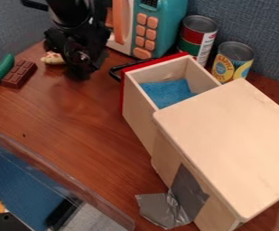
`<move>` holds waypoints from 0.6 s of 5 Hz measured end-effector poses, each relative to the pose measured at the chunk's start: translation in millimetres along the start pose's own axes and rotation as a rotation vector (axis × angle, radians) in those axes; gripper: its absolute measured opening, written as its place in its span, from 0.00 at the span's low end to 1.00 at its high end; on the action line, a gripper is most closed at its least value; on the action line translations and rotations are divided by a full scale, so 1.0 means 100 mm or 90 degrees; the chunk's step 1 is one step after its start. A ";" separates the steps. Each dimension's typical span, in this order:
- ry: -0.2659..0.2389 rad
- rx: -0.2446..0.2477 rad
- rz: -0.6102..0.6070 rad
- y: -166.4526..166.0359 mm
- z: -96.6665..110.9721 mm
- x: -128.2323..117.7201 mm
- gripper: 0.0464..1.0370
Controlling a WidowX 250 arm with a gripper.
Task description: Puts toy pizza in drawer
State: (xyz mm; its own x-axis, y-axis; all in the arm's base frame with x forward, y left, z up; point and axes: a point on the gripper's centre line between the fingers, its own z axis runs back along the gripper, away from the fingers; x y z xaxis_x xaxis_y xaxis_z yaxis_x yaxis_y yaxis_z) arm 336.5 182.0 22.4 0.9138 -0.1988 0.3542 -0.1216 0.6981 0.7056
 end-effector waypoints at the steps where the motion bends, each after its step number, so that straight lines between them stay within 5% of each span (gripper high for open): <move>1: 0.002 0.008 0.002 0.00 -0.05 0.05 0.96; 2: 0.008 0.016 0.008 0.00 -0.12 0.09 0.92; 3: 0.016 0.007 0.015 -0.03 -0.14 0.07 0.63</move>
State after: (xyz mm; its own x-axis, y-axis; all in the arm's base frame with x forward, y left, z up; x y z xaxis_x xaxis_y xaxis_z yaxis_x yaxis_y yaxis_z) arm 349.1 188.3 14.4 0.9204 -0.1650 0.3544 -0.1465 0.6950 0.7040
